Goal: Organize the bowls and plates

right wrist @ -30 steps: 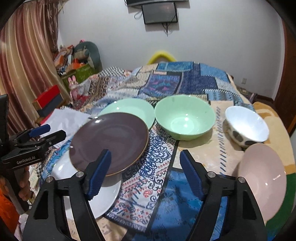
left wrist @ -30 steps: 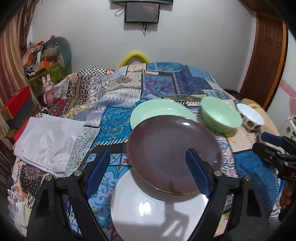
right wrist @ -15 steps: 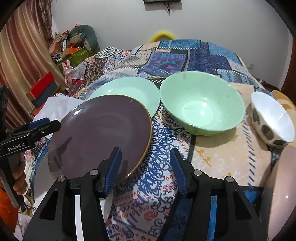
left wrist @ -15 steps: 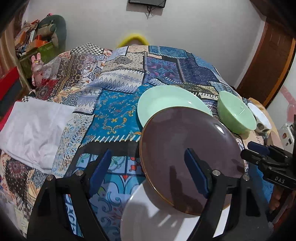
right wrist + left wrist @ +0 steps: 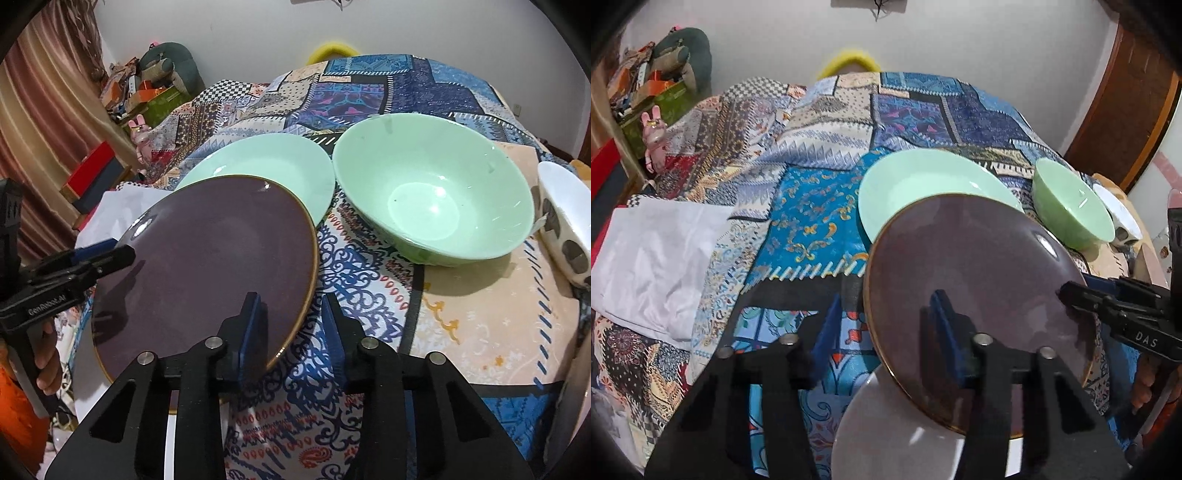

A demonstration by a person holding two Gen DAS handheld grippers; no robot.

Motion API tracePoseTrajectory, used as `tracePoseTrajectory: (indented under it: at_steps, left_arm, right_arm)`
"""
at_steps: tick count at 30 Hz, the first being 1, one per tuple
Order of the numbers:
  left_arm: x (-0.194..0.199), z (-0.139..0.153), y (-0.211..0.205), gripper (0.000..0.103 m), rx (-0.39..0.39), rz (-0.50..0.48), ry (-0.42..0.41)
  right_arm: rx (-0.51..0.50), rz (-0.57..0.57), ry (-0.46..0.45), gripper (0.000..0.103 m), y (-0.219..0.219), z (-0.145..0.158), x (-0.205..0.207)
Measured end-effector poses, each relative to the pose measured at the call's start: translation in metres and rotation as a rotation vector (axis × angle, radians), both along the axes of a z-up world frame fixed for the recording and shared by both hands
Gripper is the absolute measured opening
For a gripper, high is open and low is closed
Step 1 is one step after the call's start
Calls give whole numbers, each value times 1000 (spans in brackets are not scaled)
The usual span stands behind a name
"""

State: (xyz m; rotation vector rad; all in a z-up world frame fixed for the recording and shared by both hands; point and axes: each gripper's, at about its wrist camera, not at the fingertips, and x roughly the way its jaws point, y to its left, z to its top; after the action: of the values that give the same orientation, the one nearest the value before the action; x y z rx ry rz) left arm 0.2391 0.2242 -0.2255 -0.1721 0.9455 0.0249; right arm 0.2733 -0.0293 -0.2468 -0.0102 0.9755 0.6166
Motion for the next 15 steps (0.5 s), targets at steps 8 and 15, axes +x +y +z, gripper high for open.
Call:
tracePoseTrajectory:
  at_steps: [8,15]
  left_arm:
    - [1,-5,2,27,-53,2,31]
    - [-2,-2,-1,26,-49,16,49]
  right_arm:
    - [35,4,14,24,1,-1,0]
    - [43,7,14,22,-2,1,-2]
